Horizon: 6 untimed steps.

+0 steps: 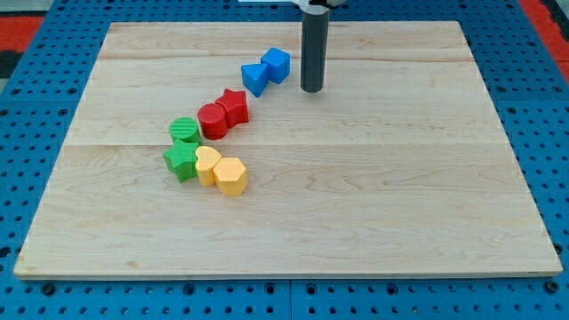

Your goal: Point at the blue cube

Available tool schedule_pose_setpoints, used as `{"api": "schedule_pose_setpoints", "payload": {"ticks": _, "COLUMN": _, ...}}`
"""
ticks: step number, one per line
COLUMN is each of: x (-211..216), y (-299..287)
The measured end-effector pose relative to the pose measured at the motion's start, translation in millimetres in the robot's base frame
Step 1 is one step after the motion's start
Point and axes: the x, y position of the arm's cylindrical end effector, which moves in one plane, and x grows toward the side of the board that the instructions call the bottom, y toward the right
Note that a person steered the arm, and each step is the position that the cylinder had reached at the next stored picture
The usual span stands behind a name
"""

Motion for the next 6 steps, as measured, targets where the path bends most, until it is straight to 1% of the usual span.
{"api": "schedule_pose_setpoints", "payload": {"ticks": 1, "x": -25, "y": 9}}
{"api": "schedule_pose_setpoints", "payload": {"ticks": 3, "x": -72, "y": 8}}
{"api": "schedule_pose_setpoints", "payload": {"ticks": 6, "x": -80, "y": -28}}
